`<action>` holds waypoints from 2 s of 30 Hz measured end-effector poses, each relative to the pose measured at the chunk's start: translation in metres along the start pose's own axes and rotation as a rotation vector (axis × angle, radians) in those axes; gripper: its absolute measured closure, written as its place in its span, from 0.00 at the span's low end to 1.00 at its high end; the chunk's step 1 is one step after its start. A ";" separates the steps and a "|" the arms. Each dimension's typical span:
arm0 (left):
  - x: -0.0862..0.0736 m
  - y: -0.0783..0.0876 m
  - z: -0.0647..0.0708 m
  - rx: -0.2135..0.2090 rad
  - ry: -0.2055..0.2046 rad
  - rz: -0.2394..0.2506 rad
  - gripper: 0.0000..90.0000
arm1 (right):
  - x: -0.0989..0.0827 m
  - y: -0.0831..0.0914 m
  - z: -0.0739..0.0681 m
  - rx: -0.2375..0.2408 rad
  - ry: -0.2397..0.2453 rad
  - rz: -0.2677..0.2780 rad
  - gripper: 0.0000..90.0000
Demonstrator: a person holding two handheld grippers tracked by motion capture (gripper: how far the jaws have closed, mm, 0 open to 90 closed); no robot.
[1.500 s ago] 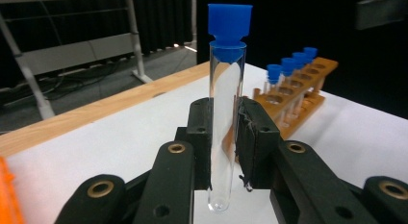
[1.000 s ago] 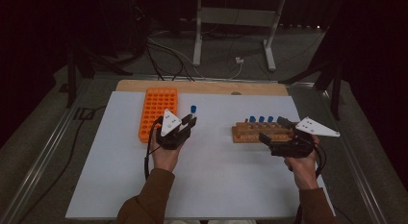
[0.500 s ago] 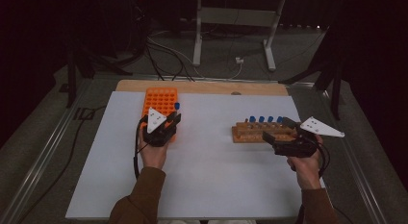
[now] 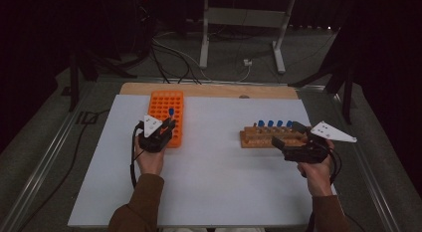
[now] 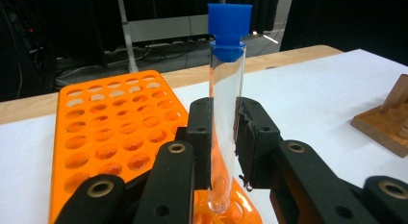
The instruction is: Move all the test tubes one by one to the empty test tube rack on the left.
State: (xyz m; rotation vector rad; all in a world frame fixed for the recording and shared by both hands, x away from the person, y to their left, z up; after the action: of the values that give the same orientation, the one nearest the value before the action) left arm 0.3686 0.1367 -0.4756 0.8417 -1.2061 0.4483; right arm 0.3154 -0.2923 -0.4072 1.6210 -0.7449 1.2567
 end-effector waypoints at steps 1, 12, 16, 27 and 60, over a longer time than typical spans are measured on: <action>-0.001 -0.001 0.000 0.000 0.004 0.001 0.86 | 0.000 0.000 0.000 0.000 -0.001 -0.001 0.00; -0.019 -0.010 0.002 -0.010 0.018 -0.040 0.87 | -0.001 0.000 0.000 0.003 -0.001 -0.003 0.00; -0.027 -0.011 0.001 -0.011 0.026 -0.062 0.86 | -0.001 0.000 0.001 0.004 -0.001 -0.003 0.00; -0.035 -0.012 0.005 -0.008 -0.003 -0.116 0.87 | -0.003 -0.001 0.001 0.004 0.005 -0.012 0.00; -0.024 0.022 0.005 -0.094 0.085 -0.006 0.18 | 0.006 0.000 0.018 -0.088 -0.025 0.016 0.00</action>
State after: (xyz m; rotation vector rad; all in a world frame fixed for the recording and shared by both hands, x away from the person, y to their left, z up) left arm 0.3423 0.1495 -0.4905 0.7386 -1.1371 0.4154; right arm 0.3241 -0.3084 -0.4022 1.5649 -0.8192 1.2000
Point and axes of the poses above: each handheld gripper's, and its own axes: y roughly backward along the jaws, x roughly out of its top, z roughly to its right, the point moved 2 cm from there along -y, roughly forward along the jaws, and after that the axes turned 15 degrees about -x, right-handed, at the moved point
